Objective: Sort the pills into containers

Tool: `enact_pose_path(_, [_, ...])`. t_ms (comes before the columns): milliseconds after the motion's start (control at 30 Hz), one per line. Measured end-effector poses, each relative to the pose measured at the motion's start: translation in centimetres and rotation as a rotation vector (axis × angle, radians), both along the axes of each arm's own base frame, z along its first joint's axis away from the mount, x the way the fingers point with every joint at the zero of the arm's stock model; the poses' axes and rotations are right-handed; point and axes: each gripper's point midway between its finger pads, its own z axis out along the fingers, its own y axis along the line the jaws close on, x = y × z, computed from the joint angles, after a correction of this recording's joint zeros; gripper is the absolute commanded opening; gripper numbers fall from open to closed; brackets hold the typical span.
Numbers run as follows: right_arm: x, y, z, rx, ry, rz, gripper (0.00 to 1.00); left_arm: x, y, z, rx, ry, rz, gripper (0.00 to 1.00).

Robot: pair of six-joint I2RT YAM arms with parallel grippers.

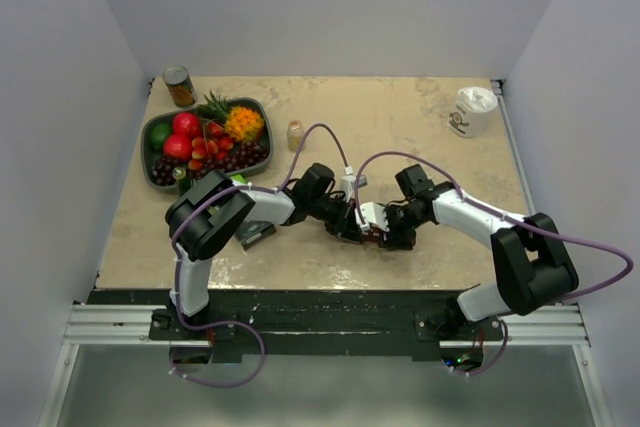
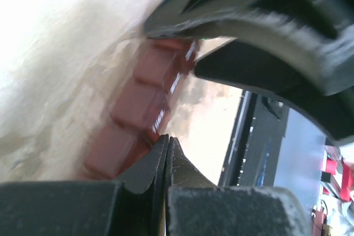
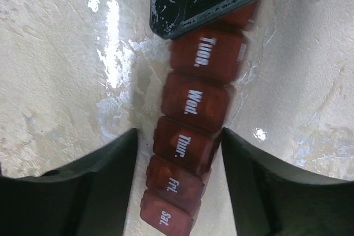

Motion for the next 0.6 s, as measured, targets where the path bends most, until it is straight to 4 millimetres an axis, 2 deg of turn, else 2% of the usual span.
enact_pose_path(33, [-0.1,0.0,0.0,0.0,0.005,-0.004,0.99,0.1,0.1,-0.2,0.013,-0.002,0.008,0.01])
enact_pose_path(133, [0.0,0.0,0.5,0.009,0.021,-0.023,0.99,0.5,0.4,-0.5,0.029,-0.005,0.028,0.02])
enact_pose_path(233, [0.5,0.2,1.4,0.039,0.018,-0.037,0.99,1.0,0.5,0.2,0.019,-0.018,0.043,0.04])
enact_pose_path(367, [1.1,0.2,3.1,0.085,-0.005,-0.063,0.99,2.1,0.7,3.6,-0.036,-0.074,0.063,0.07])
enact_pose_path(467, [1.6,0.6,4.5,0.122,-0.015,-0.088,0.99,2.9,1.3,6.7,-0.081,-0.137,0.074,0.14])
enact_pose_path(533, [1.9,1.1,5.7,0.157,-0.019,-0.099,0.88,3.5,2.3,8.6,-0.102,-0.195,0.09,0.23])
enact_pose_path(567, [2.0,1.4,6.2,0.177,-0.018,-0.104,0.7,3.9,2.8,9.0,-0.1,-0.225,0.104,0.32])
enact_pose_path(600, [2.0,2.0,7.1,0.208,-0.011,-0.115,0.39,4.4,3.9,9.4,-0.09,-0.262,0.137,0.36])
